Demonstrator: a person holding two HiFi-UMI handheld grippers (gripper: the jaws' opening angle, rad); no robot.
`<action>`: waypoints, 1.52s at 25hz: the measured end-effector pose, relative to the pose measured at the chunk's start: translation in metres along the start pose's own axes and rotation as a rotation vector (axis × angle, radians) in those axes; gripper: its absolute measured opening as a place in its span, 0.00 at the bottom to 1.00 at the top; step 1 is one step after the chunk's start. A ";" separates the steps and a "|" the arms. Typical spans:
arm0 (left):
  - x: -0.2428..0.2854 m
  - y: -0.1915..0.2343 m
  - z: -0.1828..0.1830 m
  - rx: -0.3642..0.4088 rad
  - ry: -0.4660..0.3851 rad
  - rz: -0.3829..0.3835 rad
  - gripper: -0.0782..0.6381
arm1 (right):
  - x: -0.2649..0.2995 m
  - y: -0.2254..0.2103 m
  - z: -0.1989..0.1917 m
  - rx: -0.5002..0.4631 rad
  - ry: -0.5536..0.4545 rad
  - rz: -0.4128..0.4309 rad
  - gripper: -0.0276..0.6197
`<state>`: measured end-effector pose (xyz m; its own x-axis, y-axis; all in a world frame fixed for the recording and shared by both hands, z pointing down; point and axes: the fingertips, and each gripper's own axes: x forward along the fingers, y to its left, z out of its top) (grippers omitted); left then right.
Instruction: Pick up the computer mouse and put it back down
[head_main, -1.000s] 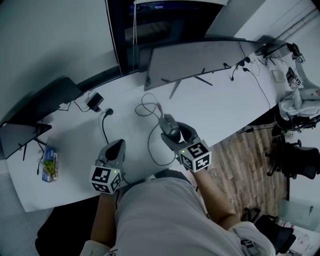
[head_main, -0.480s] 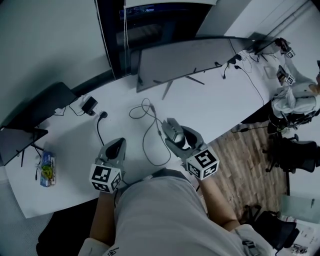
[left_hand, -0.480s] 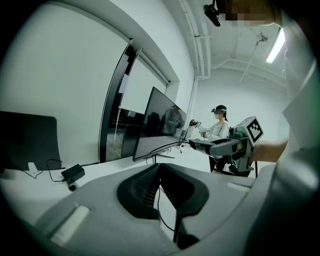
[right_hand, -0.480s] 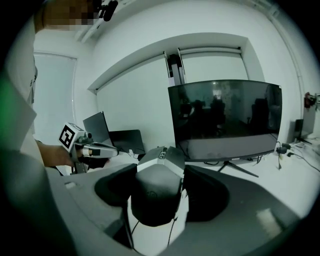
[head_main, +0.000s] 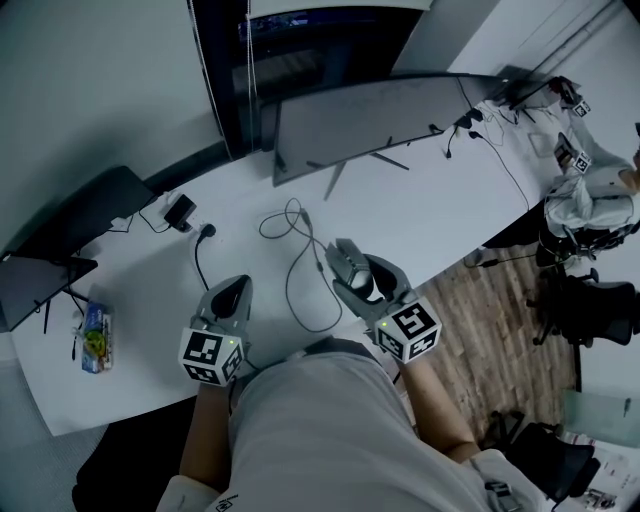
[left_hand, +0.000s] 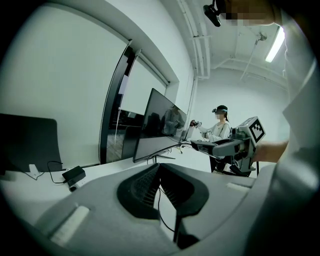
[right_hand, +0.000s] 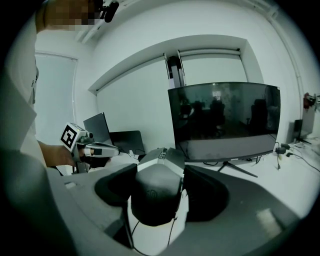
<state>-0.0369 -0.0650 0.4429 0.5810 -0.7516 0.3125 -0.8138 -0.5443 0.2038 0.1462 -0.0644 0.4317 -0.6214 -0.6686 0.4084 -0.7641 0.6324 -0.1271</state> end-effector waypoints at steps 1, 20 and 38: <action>-0.001 0.001 0.000 -0.001 0.000 0.004 0.12 | 0.001 0.000 0.000 0.001 0.000 0.003 0.50; -0.046 0.024 -0.021 -0.061 0.018 0.167 0.12 | 0.066 0.008 -0.021 0.003 0.097 0.094 0.50; -0.113 0.049 -0.066 -0.199 0.040 0.434 0.12 | 0.169 0.019 -0.089 -0.067 0.301 0.229 0.50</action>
<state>-0.1434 0.0185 0.4790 0.1884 -0.8768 0.4425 -0.9708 -0.0982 0.2187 0.0419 -0.1310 0.5786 -0.6884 -0.3687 0.6246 -0.5922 0.7830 -0.1905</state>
